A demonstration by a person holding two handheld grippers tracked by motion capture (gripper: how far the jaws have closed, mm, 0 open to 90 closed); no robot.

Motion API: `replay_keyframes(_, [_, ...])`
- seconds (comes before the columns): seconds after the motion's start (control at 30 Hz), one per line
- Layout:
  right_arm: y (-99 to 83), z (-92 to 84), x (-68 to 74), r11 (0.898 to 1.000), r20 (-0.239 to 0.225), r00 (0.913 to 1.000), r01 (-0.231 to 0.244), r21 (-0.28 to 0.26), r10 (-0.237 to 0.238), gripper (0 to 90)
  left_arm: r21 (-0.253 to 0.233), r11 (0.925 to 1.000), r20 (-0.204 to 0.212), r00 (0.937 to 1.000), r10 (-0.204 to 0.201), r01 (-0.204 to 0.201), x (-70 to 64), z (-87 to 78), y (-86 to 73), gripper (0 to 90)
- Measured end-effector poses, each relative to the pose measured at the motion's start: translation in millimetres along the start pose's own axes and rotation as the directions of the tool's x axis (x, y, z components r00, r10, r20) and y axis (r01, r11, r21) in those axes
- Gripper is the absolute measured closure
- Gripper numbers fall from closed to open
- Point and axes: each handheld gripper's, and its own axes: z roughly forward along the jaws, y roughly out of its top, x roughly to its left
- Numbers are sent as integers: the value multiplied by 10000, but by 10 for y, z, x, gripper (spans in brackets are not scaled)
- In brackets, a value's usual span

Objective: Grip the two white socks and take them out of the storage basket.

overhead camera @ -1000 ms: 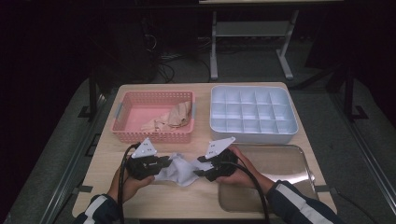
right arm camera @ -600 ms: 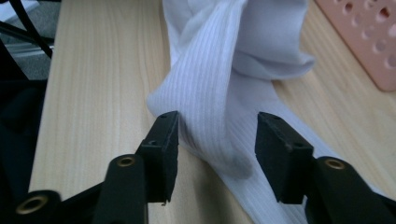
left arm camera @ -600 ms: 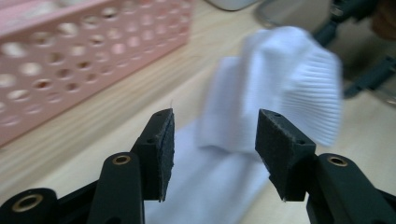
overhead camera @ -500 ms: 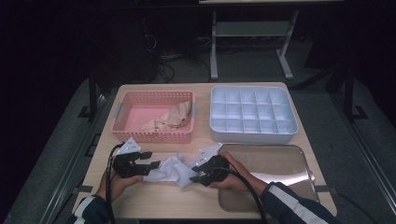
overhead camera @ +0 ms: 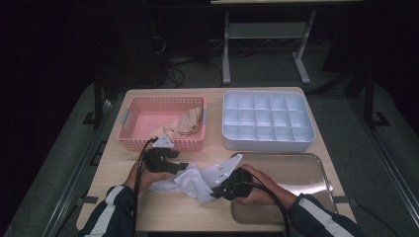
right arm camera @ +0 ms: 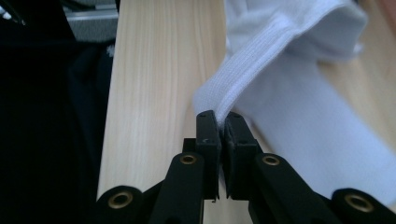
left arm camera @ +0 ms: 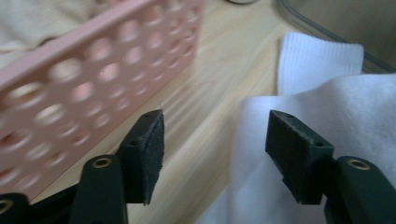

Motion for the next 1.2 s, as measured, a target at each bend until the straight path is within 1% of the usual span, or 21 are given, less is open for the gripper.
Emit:
replay_keyframes(0.07, [-43, -16, 33, 9993, 12, 9999, -165, 330, 165, 854, 319, 9992, -298, 9992, 262, -252, -47, 47, 7, 350])
replay_keyframes(0.1, [-61, -24, 46, 9986, 40, 9997, -229, 474, 227, 854, 412, 9987, -146, 9994, 312, -306, -67, 74, -2, 354])
replay_keyframes(0.13, [-78, -37, 55, 9986, -30, 9996, -264, 463, 266, 853, 545, 9975, -156, 9989, 449, -440, -78, 97, -15, 377])
replay_keyframes(0.17, [-92, -54, 64, 9985, -33, 9995, -298, 468, 300, 853, 746, 9960, -295, 9982, 522, -499, -85, 123, -30, 404])
replay_keyframes(0.2, [-101, -75, 67, 9983, 64, 9995, -303, 493, 300, 854, 824, 9952, -197, 9983, 547, -529, -95, 145, -56, 461])
replay_keyframes(0.27, [-115, -111, 59, 9981, 160, 9990, -414, 448, 407, 853, 932, 9938, -237, 9977, 630, -605, -97, 163, -98, 554])
replay_keyframes(0.3, [-117, -129, 52, 9982, 181, 9989, -430, 424, 423, 853, 862, 9952, -174, 9987, 489, -472, -92, 155, -103, 598])
replay_keyframes(0.37, [-112, -167, 40, 9979, 199, 9986, -504, 397, 497, 853, 700, 9949, -561, 9955, 763, -723, -88, 117, -91, 726])
replay_keyframes(0.47, [-103, -229, 16, 9979, 248, 9978, -616, 209, 611, 858, 148, 9977, -656, 9956, 671, -662, -64, 9, -88, 861])
replay_keyframes(0.6, [-102, -294, -30, 9965, 438, 9956, -829, -34, 830, 862, -269, 9973, -792, 9947, 655, -678, -52, -176, -105, 880])
replay_keyframes(0.7, [-93, -324, -70, 9942, 586, 9925, -1067, -129, 1072, 862, -899, 9954, -886, 9958, 245, -325, -45, -342, -135, 880])
replay_keyframes(0.73, [-88, -328, -83, 9936, 670, 9914, -1111, -181, 1121, 862, -1093, 9937, -968, 9952, 150, -256, -42, -422, -152, 879])
replay_keyframes(0.77, [-73, -349, -107, 9928, 700, 9903, -1188, -180, 1198, 862, -1179, 9927, -1207, 9926, 129, -272, -49, -500, -174, 877])
replay_keyframes(0.83, [-33, -384, -176, 9898, 834, 9865, -1386, -341, 1410, 862, -1344, 9906, -1448, 9894, 57, -254, -62, -603, -218, 876])
replay_keyframes(0.87, [-2, -402, -209, 9872, 871, 9836, -1556, -339, 1580, 863, -1321, 9910, -1435, 9896, 12, -203, -67, -658, -249, 876])
replay_keyframes(0.9, [29, -412, -251, 9848, 911, 9808, -1701, -347, 1726, 863, -1384, 9903, -1512, 9884, -105, -107, -77, -695, -287, 876])
replay_keyframes(0.93, [64, -409, -300, 9833, 963, 9787, -1793, -303, 1814, 864, -1281, 9917, -1662, 9860, -83, -133, -76, -732, -328, 876])
replay_keyframes(1.03, [188, -332, -464, 9808, 1262, 9729, -1953, 13, 1935, 864, -1133, 9936, -1921, 9811, -246, 27, -64, -789, -448, 874])
replay_keyframes(1.1, [279, -244, -576, 9805, 1488, 9716, -1921, 424, 1839, 863, -1100, 9938, -2079, 9774, -378, 150, -42, -814, -511, 869])
replay_keyframes(1.13, [316, -195, -627, 9778, 1469, 9701, -2028, 538, 1931, 860, -1097, 9932, -2012, 9777, -596, 380, -32, -817, -541, 852])
replay_keyframes(1.2, [369, -89, -713, 9749, 1739, 9669, -2040, 887, 1866, 841, -972, 9936, -2177, 9729, -776, 575, -7, -810, -600, 768])
